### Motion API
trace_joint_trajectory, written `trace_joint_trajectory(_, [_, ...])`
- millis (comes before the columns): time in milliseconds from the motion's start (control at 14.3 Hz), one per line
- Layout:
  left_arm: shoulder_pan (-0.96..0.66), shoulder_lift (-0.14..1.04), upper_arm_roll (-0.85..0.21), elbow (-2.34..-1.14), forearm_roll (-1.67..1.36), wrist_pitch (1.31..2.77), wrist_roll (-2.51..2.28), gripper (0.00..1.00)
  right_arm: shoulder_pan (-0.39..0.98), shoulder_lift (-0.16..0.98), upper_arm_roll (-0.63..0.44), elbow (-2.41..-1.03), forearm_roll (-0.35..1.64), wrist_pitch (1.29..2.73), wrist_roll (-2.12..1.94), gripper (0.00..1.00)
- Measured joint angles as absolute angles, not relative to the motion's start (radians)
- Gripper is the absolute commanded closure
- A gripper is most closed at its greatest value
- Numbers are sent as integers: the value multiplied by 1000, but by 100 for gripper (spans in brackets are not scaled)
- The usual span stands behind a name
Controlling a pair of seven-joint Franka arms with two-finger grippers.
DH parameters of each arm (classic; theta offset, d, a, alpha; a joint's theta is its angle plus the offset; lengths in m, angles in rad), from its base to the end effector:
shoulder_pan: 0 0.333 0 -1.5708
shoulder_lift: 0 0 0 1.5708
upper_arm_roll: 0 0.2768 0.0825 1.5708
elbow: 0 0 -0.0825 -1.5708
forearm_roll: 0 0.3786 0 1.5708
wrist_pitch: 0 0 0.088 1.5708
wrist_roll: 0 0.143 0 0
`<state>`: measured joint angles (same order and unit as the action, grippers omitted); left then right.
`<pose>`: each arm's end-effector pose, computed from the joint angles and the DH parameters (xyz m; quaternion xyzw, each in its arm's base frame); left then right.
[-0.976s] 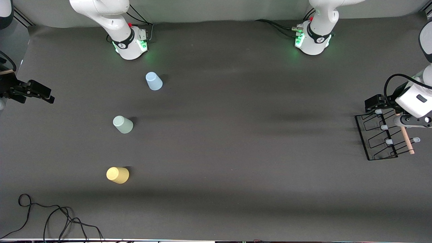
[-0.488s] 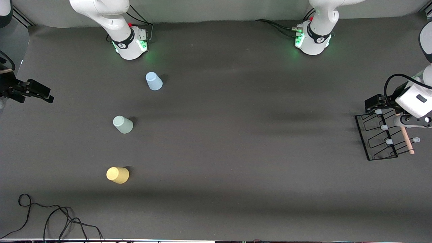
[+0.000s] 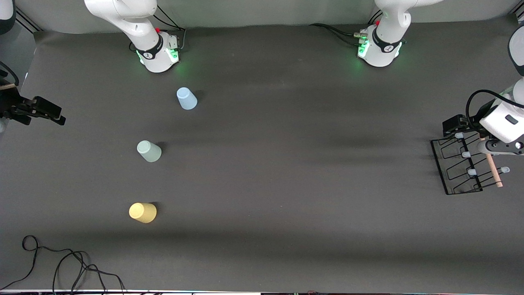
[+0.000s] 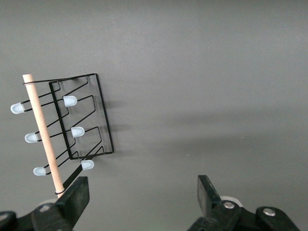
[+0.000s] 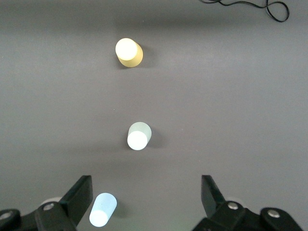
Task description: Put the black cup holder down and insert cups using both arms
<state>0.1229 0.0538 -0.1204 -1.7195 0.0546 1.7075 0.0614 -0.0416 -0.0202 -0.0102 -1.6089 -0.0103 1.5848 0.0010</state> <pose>0.5631 0.0094 0.4615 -0.9986 0.0340 0.0334 0.0226 0.5435 -0.0297 0.5438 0.9996 -0.0263 -0.0021 0.0050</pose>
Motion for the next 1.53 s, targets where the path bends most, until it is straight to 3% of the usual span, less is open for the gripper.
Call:
trace_joint_trajectory(488, [123,54,-120,-1720,55,1708,61,0,-43,51,-10,-1610,-10,1613,1,0])
trace_joint_trajectory(1533, [123,54,-117,-1720,54,1708,61,0,-42,50,-7,-1607,-10,1629,1,0])
